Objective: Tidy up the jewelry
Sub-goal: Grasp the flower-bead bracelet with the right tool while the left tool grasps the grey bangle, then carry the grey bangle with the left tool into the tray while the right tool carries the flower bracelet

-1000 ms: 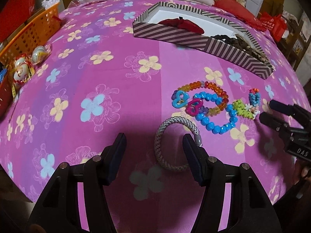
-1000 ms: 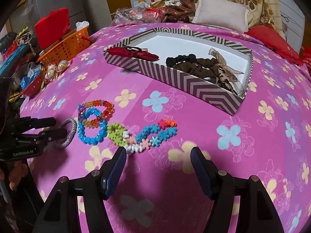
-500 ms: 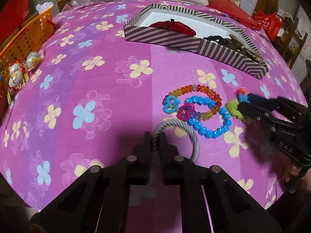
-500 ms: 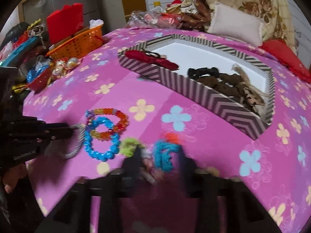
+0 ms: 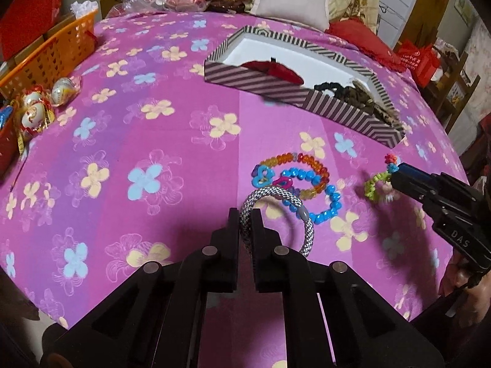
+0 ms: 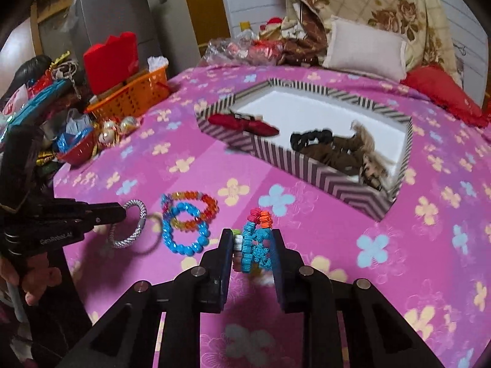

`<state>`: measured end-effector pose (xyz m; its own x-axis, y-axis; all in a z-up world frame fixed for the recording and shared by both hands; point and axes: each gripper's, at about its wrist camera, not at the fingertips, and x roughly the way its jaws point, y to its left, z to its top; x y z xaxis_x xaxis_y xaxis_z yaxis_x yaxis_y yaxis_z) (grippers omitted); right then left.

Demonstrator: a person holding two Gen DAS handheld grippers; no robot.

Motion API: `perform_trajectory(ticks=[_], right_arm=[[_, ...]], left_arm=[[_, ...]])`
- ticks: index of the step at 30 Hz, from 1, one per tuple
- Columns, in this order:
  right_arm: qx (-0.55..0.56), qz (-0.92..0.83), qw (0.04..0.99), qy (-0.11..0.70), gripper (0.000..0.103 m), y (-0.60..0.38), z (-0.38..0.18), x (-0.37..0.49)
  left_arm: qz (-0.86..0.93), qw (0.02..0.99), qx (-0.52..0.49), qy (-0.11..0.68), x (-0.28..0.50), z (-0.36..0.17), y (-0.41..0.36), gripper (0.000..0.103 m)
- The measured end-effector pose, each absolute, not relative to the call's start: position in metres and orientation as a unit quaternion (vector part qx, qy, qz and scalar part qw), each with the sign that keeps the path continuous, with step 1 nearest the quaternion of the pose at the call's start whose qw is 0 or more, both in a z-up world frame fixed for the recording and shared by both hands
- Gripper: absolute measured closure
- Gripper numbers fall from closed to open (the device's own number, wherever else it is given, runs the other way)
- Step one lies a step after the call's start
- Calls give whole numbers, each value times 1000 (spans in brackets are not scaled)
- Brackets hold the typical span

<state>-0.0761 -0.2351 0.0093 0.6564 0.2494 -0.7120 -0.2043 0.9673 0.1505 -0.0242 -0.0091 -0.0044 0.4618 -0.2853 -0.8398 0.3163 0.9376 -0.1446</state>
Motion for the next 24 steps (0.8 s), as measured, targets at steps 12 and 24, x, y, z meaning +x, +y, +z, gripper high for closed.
perform_trajectory(ticks=[12, 24], right_arm=[[23, 122, 918, 376, 80, -237, 34, -84], [24, 116, 923, 367, 80, -243, 45, -83]], left_arm=[[-174, 865, 24, 470, -26, 15, -16, 97], [-173, 871, 36, 459, -18, 28, -29, 97]])
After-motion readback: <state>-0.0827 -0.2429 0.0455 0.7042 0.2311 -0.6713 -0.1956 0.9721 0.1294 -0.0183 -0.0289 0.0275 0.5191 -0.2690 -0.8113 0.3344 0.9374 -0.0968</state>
